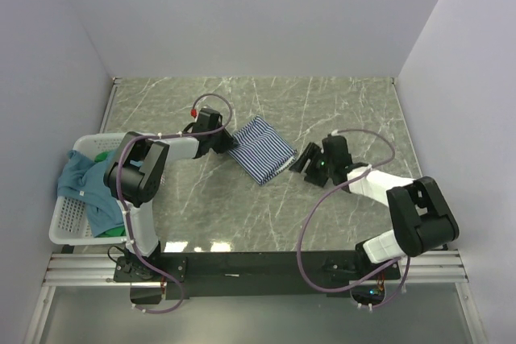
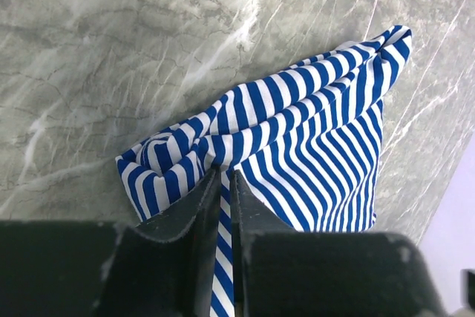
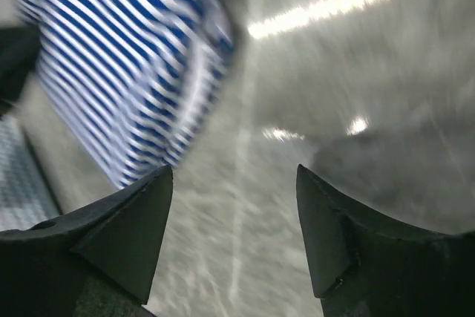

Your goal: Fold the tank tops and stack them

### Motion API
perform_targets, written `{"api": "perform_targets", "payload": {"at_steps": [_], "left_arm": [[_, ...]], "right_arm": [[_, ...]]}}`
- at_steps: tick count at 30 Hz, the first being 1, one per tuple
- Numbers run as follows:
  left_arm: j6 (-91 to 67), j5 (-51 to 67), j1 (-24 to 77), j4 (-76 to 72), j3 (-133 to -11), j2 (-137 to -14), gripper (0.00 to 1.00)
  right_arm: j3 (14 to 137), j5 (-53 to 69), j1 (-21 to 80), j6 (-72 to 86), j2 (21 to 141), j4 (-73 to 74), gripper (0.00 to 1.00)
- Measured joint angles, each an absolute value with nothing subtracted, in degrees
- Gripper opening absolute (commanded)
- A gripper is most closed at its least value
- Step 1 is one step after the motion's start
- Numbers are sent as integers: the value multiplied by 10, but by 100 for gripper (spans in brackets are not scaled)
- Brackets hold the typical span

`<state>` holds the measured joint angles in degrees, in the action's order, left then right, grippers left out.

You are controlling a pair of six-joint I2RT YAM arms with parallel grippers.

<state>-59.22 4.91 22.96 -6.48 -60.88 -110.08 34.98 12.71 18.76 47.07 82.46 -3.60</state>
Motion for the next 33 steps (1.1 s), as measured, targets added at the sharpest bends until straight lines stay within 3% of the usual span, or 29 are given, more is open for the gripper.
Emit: {"api": "perform_targets", "payload": {"at_steps": [11,23,26,28,29,30,33], "left_arm": [[-620,41,258,-112,-557,-1081,12],[-652,20,286,-114,-516,-1047,12],[-655,16,290,-105,-516,-1042,14],[-654,16,292,-96,-516,-1037,17],[-654,16,293,-87,-517,-1034,23],[-652,16,293,-80,-519,-1030,26],[-637,15,293,-42,-541,-1017,34]], "right_arm": [[304,111,257,537,829,-143,77],[325,49,270,574,866,-131,63],[355,39,270,571,897,-121,52],[366,34,270,564,909,-116,38],[370,30,270,560,912,-109,30],[376,28,270,555,917,-98,11],[411,13,270,528,932,-53,0]]}}
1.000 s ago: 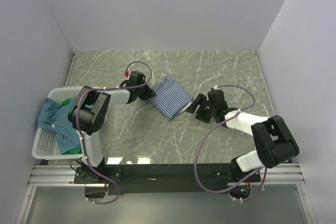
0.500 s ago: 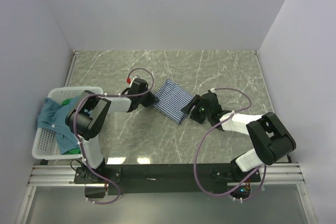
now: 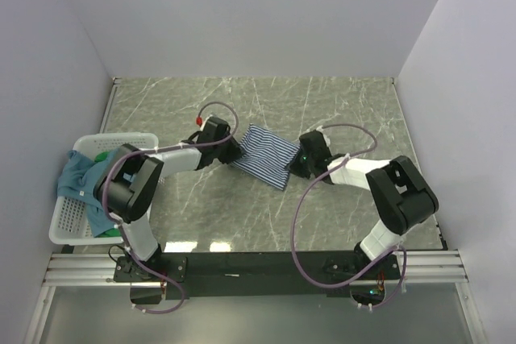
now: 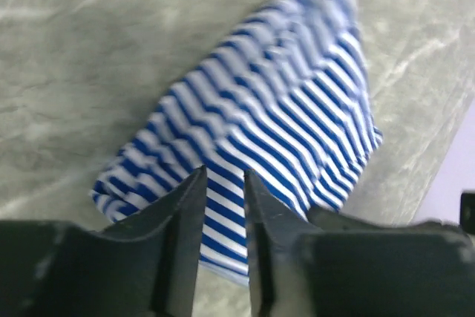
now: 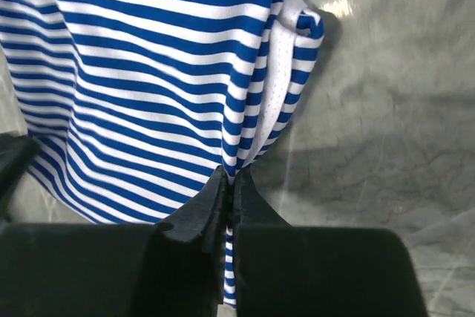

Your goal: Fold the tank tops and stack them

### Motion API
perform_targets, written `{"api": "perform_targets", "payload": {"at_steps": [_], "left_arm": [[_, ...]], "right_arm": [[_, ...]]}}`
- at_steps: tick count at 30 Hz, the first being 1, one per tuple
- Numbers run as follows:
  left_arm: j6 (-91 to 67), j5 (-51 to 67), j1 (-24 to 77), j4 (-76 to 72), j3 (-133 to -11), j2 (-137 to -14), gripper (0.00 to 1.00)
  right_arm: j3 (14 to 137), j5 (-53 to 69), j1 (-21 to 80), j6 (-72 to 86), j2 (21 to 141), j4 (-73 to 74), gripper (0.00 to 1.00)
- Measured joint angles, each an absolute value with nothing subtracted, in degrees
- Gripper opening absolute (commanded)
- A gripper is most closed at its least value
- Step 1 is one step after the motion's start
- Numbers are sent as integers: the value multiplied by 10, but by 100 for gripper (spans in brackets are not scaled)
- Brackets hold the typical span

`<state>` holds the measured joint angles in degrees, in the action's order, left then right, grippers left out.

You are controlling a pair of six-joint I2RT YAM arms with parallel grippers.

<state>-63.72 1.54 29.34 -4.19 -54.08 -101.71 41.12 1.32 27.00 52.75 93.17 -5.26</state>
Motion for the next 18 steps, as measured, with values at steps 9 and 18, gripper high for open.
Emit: {"api": "perform_targets", "payload": {"at_steps": [9,18], "left_arm": [[-553,16,293,67,-623,-835,39],[-495,43,297,118,-519,-628,40]], "right_arm": [[615,-51,210,383,973,126,0],[964,-124,114,202,1210,278,0]]}}
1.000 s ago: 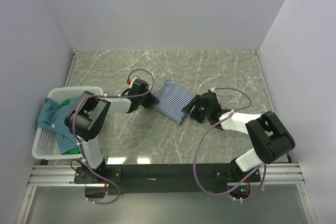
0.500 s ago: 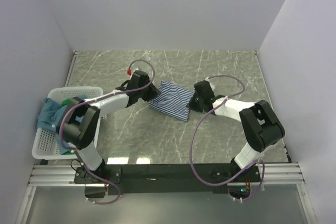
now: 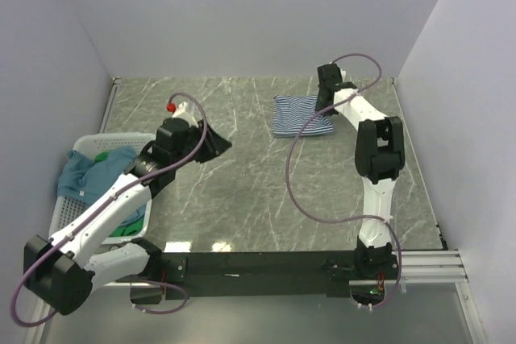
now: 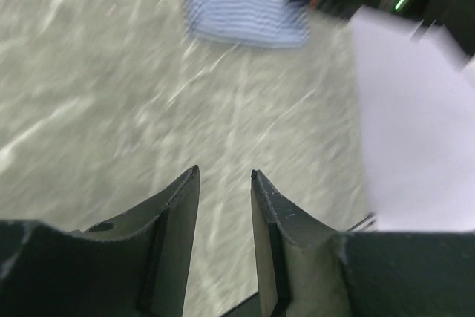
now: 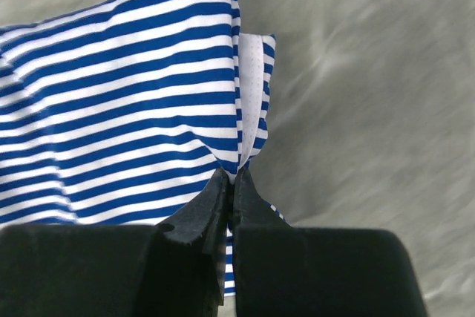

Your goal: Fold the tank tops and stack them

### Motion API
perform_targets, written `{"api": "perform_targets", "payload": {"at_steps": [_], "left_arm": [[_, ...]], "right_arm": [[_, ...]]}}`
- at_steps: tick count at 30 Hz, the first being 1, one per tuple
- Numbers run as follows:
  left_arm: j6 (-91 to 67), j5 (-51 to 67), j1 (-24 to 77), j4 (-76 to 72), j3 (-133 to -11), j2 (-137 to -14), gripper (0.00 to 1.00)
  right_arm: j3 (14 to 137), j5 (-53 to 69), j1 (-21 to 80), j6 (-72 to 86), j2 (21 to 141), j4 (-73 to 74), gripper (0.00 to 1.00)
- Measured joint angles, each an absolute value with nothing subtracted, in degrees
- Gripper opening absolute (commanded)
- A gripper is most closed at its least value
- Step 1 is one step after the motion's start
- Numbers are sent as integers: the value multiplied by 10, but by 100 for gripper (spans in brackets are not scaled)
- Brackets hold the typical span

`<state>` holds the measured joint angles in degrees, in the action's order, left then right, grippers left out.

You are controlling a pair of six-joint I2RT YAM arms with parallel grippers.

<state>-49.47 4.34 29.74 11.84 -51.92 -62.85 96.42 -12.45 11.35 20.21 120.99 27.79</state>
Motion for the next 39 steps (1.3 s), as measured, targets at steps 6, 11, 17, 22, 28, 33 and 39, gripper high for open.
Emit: {"api": "perform_targets", "payload": {"at_steps": [6,11,17,22,28,33,39], "left_arm": [[-456,44,298,193,-475,-575,42],[-424,40,298,207,-473,-542,43],[-409,39,298,209,-455,-540,43],[-398,42,298,219,-452,-536,44],[-389,42,298,221,-452,-523,44],[-385,42,298,222,-452,-523,45],[-385,51,298,222,-452,-524,45]], "right_arm": [[1168,-162,59,137,1343,372,0],[1199,-199,18,104,1361,375,0],[1202,-261,-5,59,1361,352,0],[1212,-289,-10,4,1361,310,0],[1195,-302,-28,-46,1361,245,0],[1173,-309,-46,-75,1361,218,0],[1175,-304,-68,-79,1361,202,55]]}}
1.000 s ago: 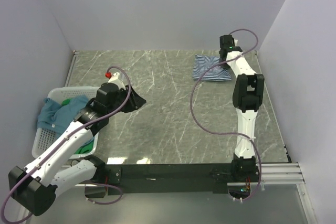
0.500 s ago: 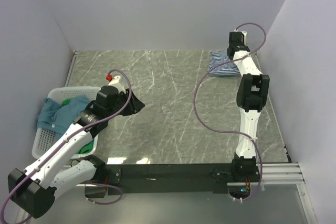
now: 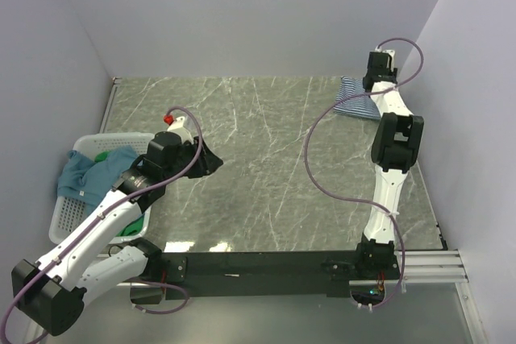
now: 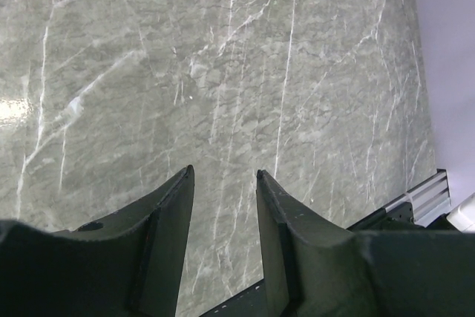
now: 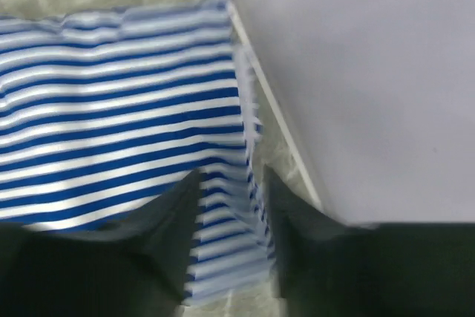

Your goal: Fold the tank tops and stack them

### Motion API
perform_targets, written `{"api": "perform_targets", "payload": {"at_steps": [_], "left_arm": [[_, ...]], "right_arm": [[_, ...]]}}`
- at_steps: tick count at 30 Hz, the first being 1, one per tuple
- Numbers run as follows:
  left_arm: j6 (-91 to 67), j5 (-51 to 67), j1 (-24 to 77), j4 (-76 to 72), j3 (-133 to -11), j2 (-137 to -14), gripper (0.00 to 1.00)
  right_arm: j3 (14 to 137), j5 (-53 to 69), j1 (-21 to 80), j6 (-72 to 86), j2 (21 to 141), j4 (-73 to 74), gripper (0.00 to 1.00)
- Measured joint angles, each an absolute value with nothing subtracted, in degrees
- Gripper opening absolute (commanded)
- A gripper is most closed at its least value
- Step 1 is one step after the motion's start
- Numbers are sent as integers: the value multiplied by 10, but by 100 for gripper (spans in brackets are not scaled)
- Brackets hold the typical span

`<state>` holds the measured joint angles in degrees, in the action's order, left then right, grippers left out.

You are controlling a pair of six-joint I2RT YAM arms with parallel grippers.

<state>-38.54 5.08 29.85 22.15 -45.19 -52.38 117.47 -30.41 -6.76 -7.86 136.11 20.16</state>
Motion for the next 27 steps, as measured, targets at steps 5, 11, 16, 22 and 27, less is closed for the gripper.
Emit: {"api": "perform_targets", "payload": {"at_steps": [5,11,16,22,27], "left_arm": [[-386,59,298,218,-452,-534,45],[-388,53,294,218,-452,-540,47],[-418,13,249,237,-462,-543,45],[-495,-146,194,338,-574,-608,72],[-574,-242,98,398,-650,-679,77]], "right_arm": [[1196,-304,-79,-65,1361,204,75],[1235,-312,-68,6,1350,237,76],[1138,-319,-6,77,1249,244,77],[955,-272,180,162,1045,229,77],[840,-210,318,210,936,203,77]]}}
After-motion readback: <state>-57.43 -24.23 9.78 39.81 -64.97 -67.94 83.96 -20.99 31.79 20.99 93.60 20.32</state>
